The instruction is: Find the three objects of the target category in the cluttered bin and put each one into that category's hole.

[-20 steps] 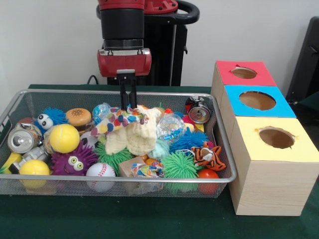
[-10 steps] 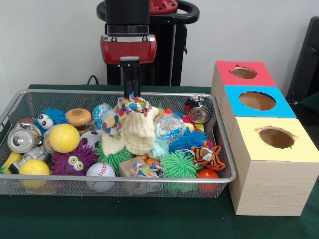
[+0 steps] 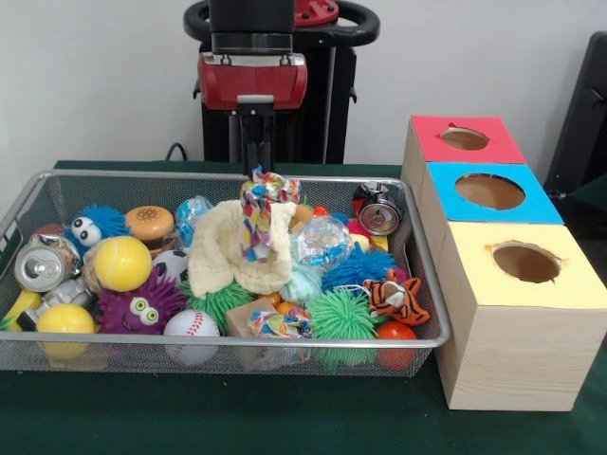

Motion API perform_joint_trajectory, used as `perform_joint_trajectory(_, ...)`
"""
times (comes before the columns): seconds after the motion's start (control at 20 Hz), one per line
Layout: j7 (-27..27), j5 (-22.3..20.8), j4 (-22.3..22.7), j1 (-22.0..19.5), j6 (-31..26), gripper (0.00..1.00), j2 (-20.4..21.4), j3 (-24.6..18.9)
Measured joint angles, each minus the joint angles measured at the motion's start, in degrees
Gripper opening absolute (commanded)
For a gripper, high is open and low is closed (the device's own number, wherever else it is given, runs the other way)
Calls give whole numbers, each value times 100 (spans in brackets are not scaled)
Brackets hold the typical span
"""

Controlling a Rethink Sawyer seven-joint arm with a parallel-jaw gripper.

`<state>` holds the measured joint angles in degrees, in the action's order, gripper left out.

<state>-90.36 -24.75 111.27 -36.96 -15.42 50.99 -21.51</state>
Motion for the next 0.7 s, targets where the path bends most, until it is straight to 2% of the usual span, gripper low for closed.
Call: perform_joint_trajectory(0.7,0,0,-7,233,0,0,34,-1)
